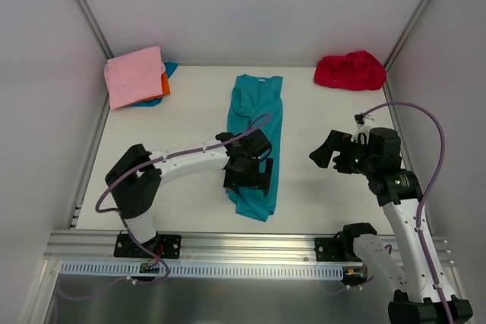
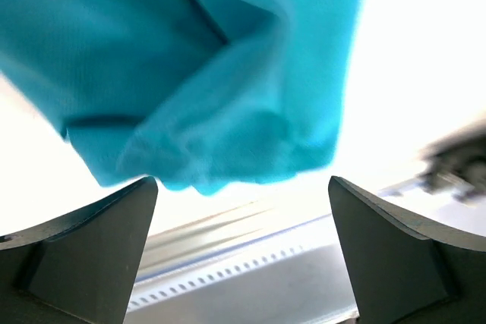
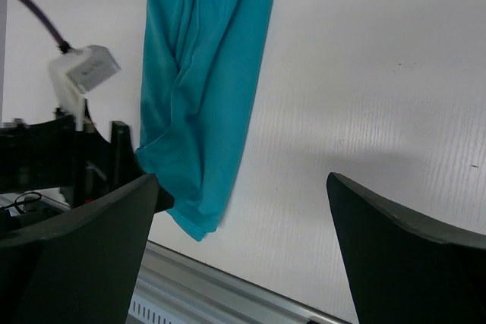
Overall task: Fold and stack the t-shirts
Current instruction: Rotate the tshirt 90 degrees
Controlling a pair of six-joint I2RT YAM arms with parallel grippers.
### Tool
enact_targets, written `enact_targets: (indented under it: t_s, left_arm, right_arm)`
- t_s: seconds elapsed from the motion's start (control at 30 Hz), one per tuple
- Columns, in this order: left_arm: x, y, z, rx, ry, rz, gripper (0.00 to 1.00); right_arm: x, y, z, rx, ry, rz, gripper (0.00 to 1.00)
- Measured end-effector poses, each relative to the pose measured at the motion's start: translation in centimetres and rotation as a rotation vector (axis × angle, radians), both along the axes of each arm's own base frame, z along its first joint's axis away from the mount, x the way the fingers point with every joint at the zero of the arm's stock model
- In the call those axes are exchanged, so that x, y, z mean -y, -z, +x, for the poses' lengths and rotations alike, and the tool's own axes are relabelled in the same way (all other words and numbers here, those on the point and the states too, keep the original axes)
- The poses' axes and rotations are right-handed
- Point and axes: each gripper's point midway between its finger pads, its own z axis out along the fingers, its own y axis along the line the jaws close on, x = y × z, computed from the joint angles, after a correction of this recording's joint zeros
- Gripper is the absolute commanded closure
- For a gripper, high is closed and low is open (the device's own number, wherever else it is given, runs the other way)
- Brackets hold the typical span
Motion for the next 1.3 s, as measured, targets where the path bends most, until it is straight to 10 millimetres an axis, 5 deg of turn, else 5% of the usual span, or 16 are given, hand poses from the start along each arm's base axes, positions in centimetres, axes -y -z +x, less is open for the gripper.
enact_targets:
  t_s: [0.2,0.27,0.37,0.47,0.57,0.67,0.8,1.0,1.3]
  left_arm:
    - [-0.3,-8.7,-0.1,0.144,-0.036,-0.221,0.02]
    - [-1.7,-12.0,-0.5,0.224,-0.059,-0.307,0.01]
    - [-4.1,-14.1,-1.0,0.316,-0.083,-0.376,0.02]
    - [-5.9,-12.4,-1.7,0.339,-0.075,-0.376,0.01]
    - [-7.2,-7.3,-2.4,0.292,-0.056,-0.292,0.01]
    - [-8.6,-2.2,-3.4,0.219,-0.044,-0.212,0.01]
    - [-10.0,1.4,-4.2,0.189,-0.049,-0.175,0.01]
    - [-9.9,3.2,-3.9,0.22,-0.067,-0.221,0.01]
    - [-8.6,2.9,-2.6,0.28,-0.083,-0.288,0.01]
  right_arm:
    - [-0.6,1.1,-0.4,-0.033,-0.021,0.029,0.01]
    - [-1.1,2.1,-0.5,-0.061,-0.035,0.054,0.01]
    - [-2.1,5.0,-0.9,-0.142,-0.058,0.098,0.01]
    - [-3.2,9.0,-1.9,-0.257,-0.082,0.133,0.01]
    - [-4.1,12.6,-4.0,-0.369,-0.102,0.155,0.0]
    - [-5.0,14.7,-5.8,-0.43,-0.125,0.173,0.01]
    - [-5.9,15.8,-6.9,-0.454,-0.143,0.199,0.01]
    - [-7.4,16.1,-7.5,-0.449,-0.185,0.227,0.01]
    - [-12.1,16.0,-8.0,-0.453,-0.316,0.284,0.0]
